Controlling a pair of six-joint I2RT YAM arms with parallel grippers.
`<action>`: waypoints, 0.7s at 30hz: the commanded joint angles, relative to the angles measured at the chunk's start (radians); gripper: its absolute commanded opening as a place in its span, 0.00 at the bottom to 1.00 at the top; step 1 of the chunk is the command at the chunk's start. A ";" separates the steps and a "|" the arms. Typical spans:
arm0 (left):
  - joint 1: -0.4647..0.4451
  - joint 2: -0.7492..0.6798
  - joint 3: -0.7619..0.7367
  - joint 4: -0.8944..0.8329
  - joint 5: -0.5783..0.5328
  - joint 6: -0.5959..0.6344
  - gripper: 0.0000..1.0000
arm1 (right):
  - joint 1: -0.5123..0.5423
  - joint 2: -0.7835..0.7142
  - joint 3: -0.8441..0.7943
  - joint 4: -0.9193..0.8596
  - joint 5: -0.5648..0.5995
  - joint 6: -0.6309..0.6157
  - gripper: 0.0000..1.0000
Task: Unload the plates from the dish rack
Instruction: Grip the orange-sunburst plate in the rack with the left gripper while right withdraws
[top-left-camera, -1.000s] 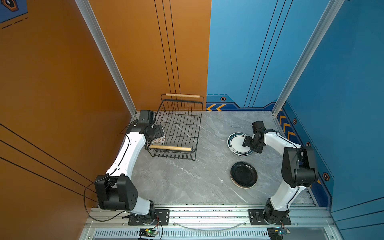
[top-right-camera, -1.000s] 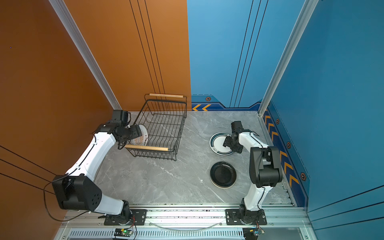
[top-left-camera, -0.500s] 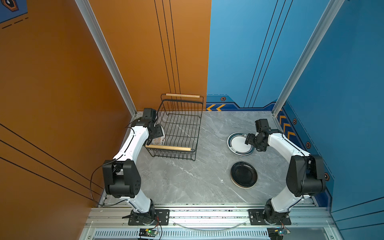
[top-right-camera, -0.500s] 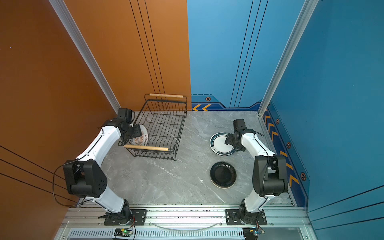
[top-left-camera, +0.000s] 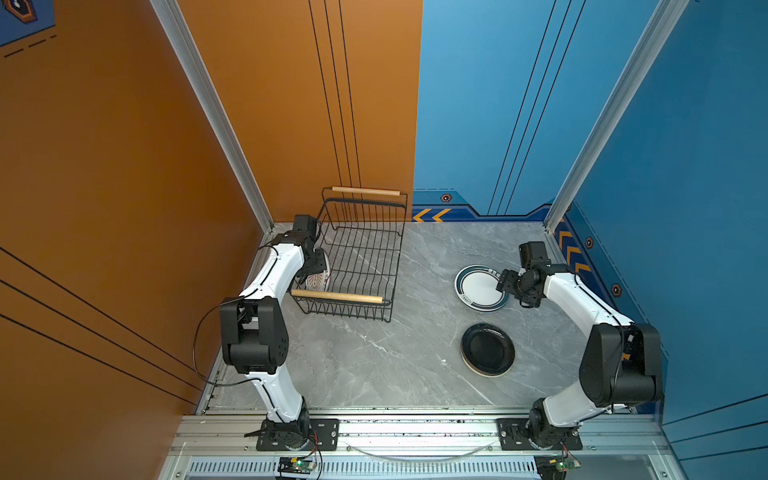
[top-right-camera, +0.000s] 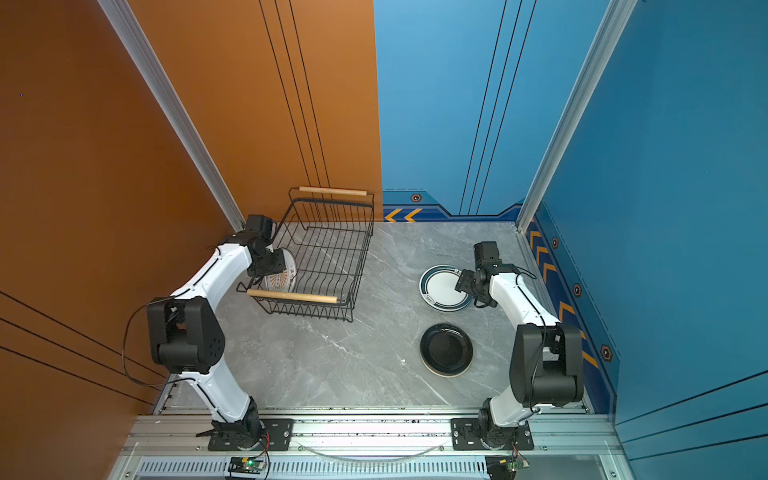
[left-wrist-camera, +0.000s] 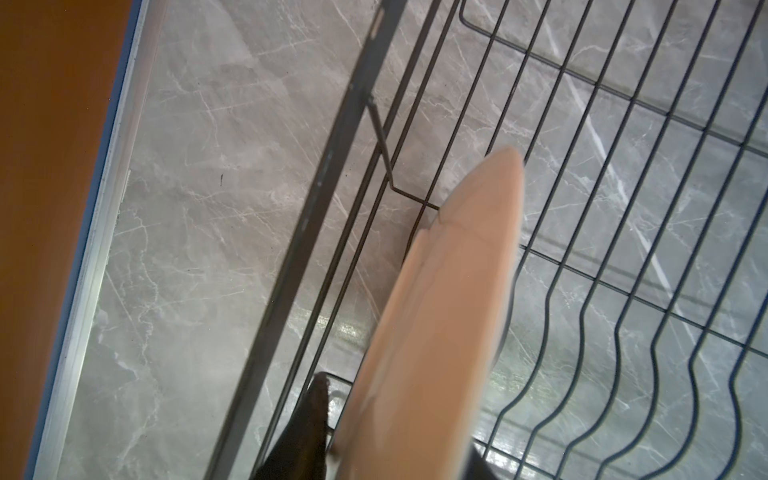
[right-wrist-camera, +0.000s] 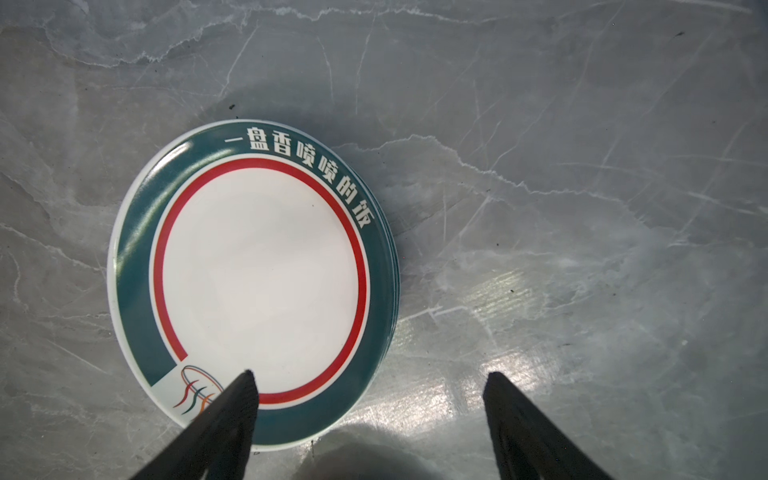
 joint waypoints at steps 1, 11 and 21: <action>0.008 0.010 0.021 -0.005 -0.018 0.010 0.31 | -0.007 -0.027 -0.027 -0.013 -0.006 -0.020 0.84; 0.013 -0.018 0.006 -0.006 -0.028 0.028 0.13 | -0.007 -0.058 -0.038 -0.008 -0.026 -0.018 0.83; 0.010 -0.093 0.003 -0.009 -0.020 0.042 0.05 | 0.001 -0.075 -0.024 -0.005 -0.049 -0.006 0.84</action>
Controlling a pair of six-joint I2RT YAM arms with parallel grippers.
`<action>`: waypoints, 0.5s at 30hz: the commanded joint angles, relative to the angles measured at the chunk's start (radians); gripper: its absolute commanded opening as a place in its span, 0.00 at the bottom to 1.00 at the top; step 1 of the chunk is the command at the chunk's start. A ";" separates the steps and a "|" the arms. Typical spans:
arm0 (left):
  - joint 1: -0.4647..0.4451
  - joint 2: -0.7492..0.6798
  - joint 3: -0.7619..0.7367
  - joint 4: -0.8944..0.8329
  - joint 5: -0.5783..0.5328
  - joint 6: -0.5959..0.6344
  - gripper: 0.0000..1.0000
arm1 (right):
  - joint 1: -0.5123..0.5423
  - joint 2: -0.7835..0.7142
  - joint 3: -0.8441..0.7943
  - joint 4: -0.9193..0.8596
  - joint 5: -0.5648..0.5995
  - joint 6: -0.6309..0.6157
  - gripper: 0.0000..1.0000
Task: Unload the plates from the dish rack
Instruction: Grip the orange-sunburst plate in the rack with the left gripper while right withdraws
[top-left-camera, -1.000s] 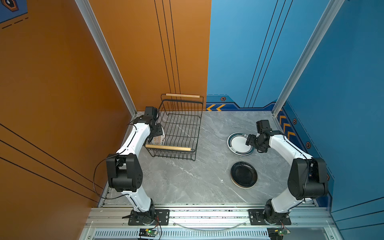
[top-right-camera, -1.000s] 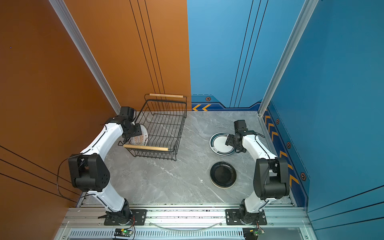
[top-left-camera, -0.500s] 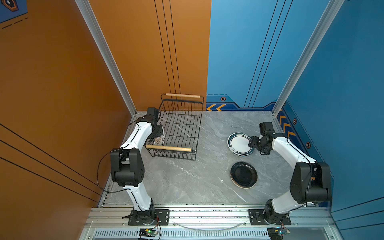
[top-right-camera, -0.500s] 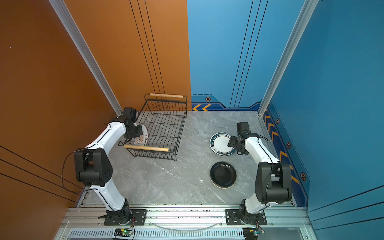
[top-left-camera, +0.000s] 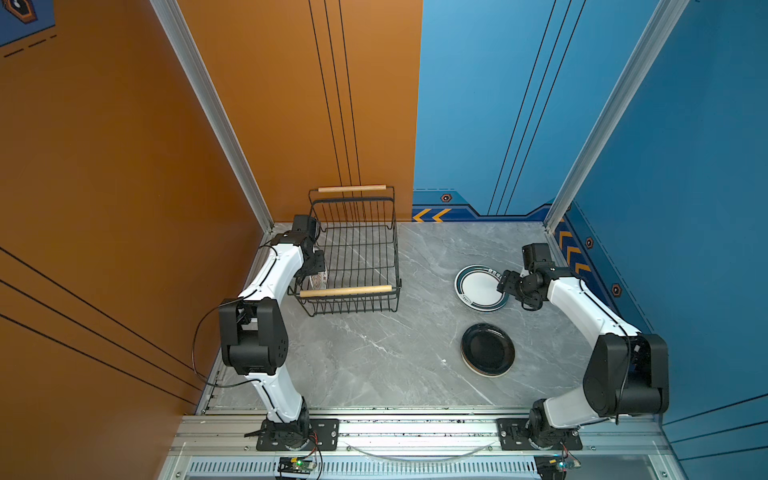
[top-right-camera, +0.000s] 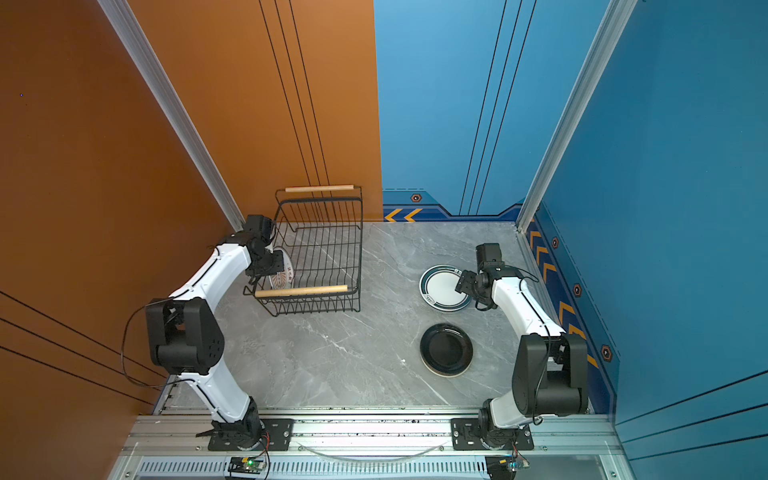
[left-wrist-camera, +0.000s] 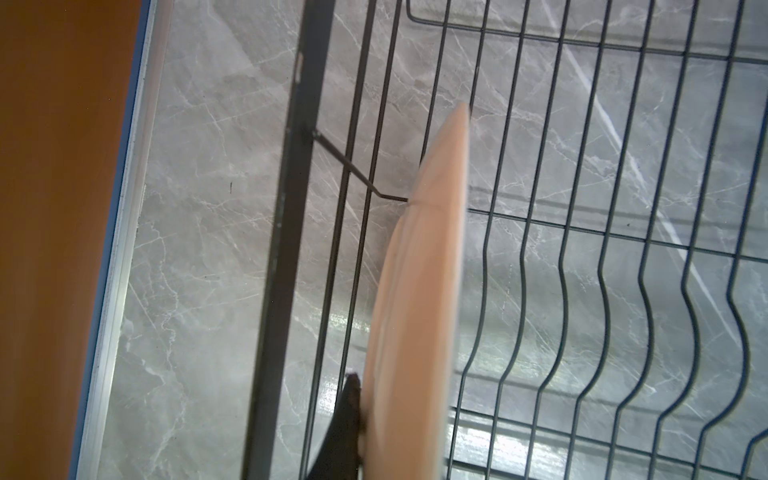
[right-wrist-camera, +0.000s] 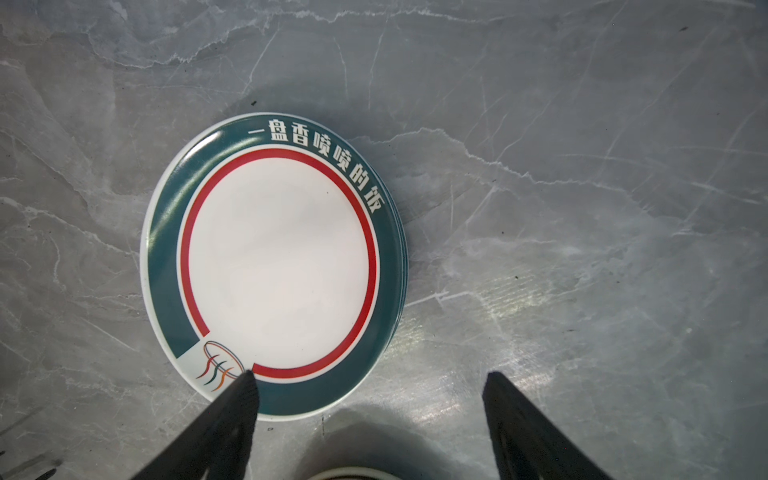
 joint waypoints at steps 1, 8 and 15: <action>0.004 -0.091 0.003 0.002 -0.002 -0.030 0.04 | 0.006 -0.014 0.010 -0.006 -0.013 -0.005 0.84; -0.025 -0.197 0.020 -0.009 0.005 -0.042 0.03 | 0.004 -0.012 0.051 -0.031 0.008 -0.019 0.84; -0.065 -0.283 0.100 -0.028 0.054 -0.106 0.01 | 0.001 -0.050 0.066 -0.042 0.004 -0.033 0.85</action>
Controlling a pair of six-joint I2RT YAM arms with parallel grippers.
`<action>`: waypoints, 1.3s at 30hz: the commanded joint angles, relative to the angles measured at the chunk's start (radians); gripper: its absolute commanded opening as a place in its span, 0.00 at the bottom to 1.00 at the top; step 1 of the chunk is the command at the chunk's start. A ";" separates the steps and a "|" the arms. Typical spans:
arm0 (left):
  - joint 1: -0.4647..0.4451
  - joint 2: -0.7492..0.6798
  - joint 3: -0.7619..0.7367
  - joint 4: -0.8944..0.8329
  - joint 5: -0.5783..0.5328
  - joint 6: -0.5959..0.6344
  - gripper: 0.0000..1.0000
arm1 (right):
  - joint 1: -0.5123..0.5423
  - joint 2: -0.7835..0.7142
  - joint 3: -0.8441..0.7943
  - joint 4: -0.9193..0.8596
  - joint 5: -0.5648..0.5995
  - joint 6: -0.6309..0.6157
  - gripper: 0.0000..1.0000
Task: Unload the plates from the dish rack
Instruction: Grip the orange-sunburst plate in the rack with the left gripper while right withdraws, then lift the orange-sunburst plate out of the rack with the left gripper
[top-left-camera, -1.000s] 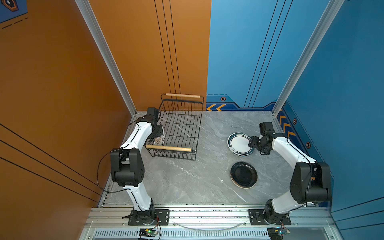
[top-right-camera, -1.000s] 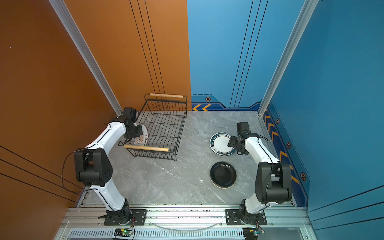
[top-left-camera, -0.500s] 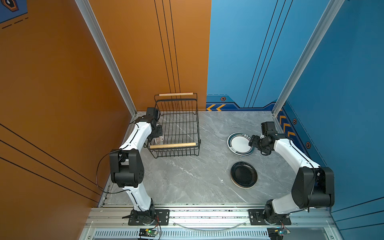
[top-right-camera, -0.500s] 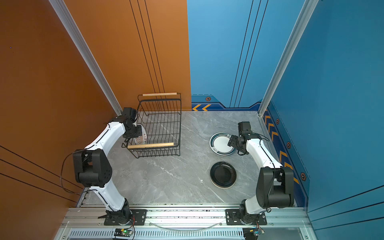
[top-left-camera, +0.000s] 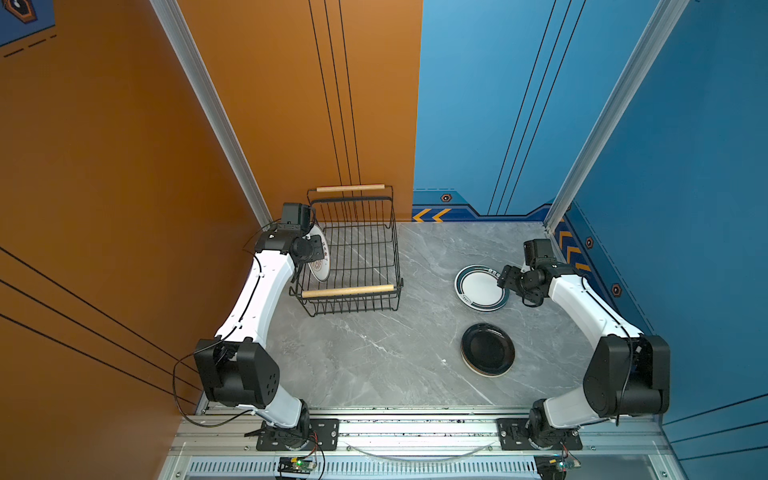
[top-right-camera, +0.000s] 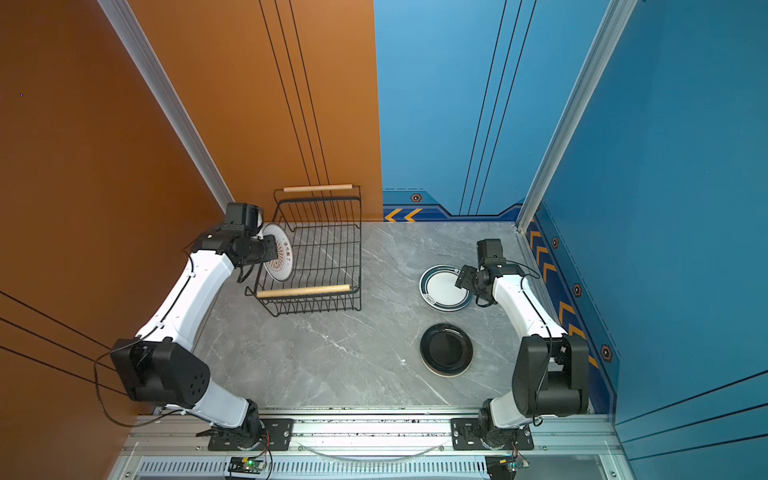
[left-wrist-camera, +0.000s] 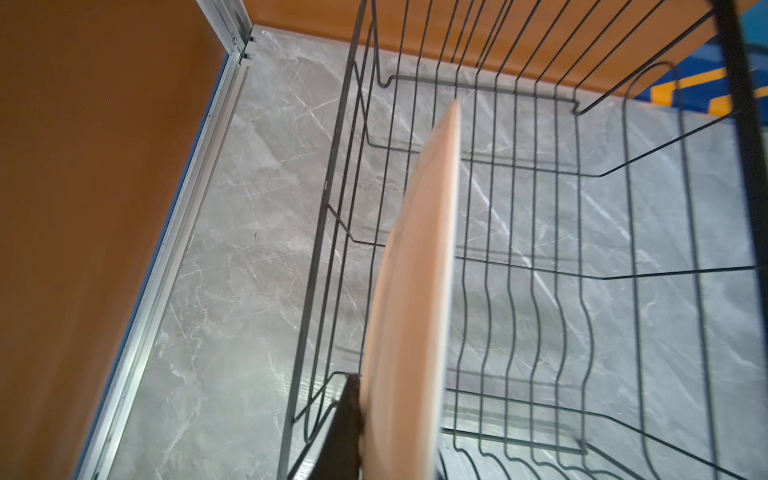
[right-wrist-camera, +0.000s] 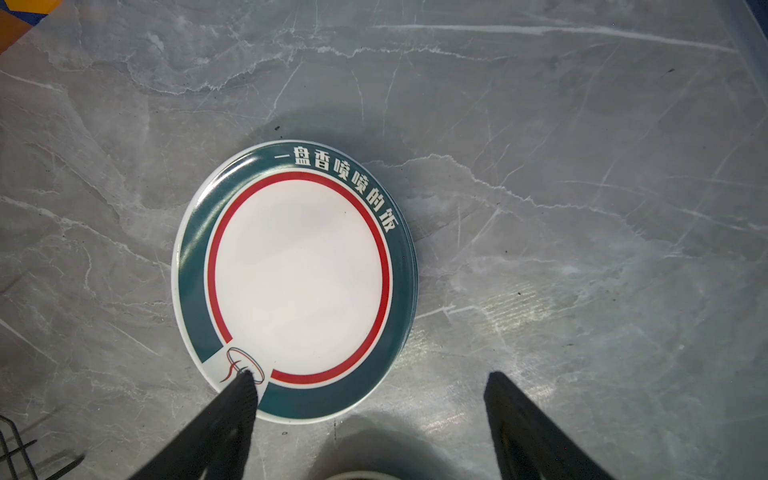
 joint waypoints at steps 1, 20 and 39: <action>-0.011 -0.068 0.066 -0.004 0.081 -0.080 0.00 | 0.000 -0.056 0.024 -0.033 -0.001 -0.025 0.85; -0.305 -0.003 -0.086 0.757 0.637 -0.671 0.00 | 0.013 -0.375 -0.234 0.678 -0.677 0.518 0.82; -0.452 0.169 -0.083 0.974 0.783 -0.876 0.02 | 0.173 -0.213 -0.163 0.891 -0.653 0.624 0.64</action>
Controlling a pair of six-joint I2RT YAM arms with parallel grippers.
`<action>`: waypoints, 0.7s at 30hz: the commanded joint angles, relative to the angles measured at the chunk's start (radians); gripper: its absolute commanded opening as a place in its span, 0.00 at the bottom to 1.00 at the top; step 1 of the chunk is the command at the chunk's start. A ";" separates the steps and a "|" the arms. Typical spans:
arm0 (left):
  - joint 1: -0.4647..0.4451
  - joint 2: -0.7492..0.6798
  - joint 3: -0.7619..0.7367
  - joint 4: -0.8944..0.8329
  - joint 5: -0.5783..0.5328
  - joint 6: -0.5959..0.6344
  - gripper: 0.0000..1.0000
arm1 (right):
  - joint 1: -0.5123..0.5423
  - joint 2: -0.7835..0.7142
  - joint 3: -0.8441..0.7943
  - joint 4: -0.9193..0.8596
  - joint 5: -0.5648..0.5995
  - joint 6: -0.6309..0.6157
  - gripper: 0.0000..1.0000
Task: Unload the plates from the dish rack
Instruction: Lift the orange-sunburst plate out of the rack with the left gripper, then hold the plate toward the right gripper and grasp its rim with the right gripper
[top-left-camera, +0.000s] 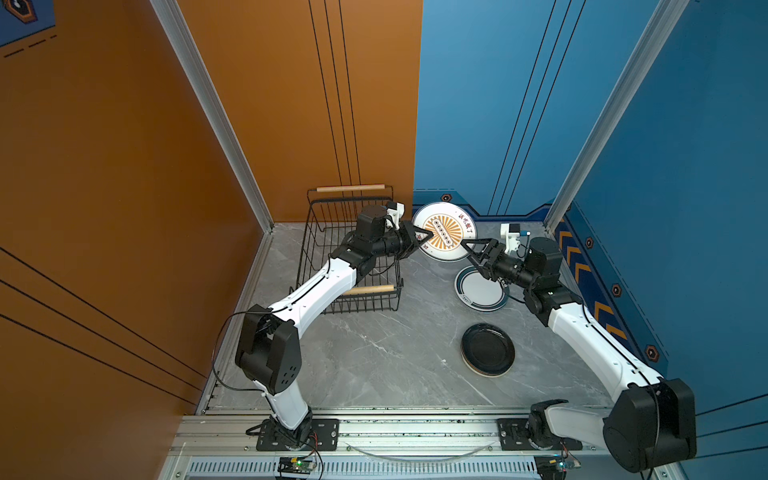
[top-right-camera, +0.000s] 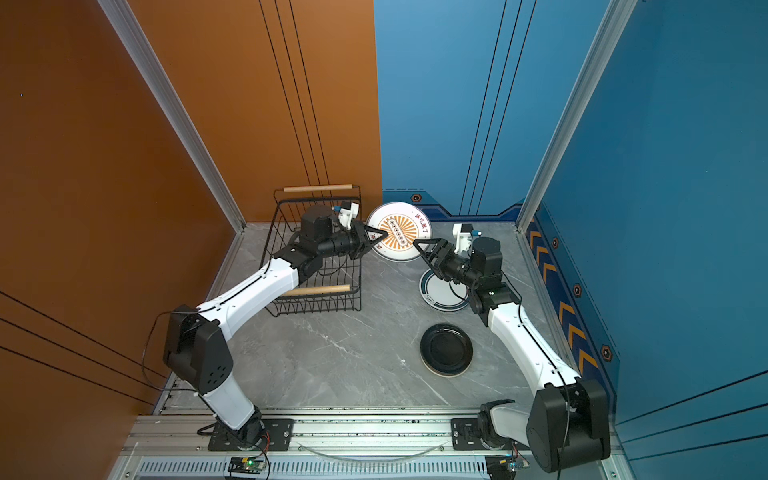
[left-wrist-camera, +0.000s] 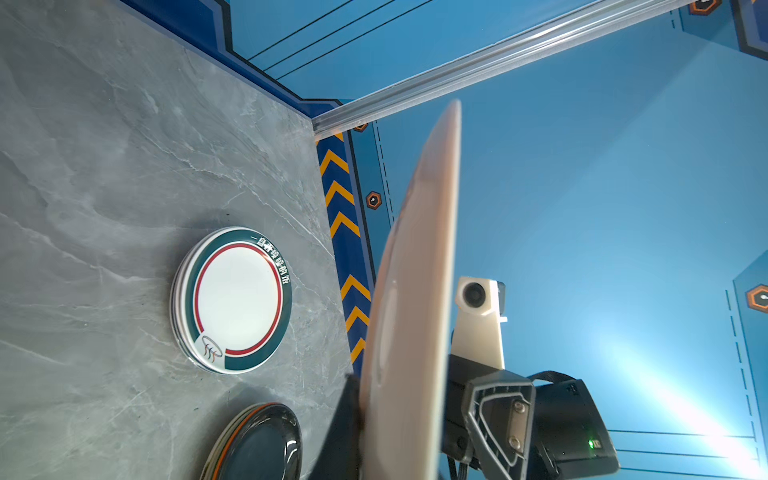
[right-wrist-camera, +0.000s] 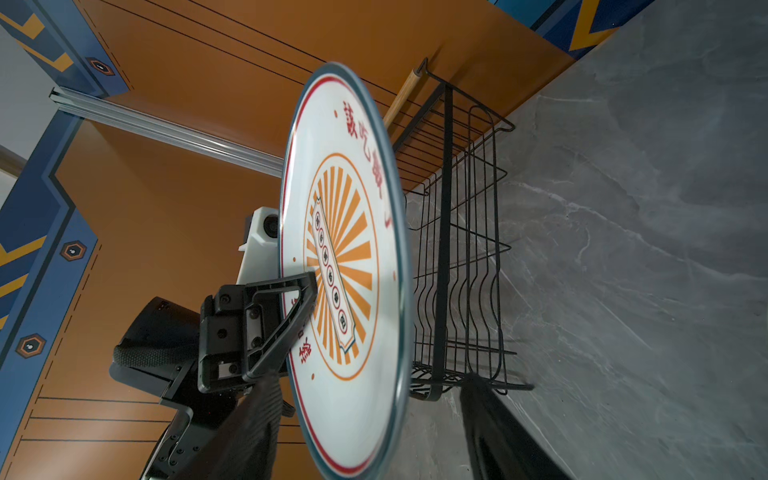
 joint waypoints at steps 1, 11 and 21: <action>-0.016 0.005 0.008 0.084 0.050 -0.020 0.02 | 0.005 0.029 0.030 0.084 -0.003 0.011 0.61; -0.059 0.051 0.024 0.084 0.084 -0.029 0.04 | 0.008 0.061 0.025 0.191 0.005 0.042 0.39; -0.057 0.055 0.049 0.030 0.090 0.026 0.28 | -0.020 0.055 0.019 0.152 0.012 0.007 0.08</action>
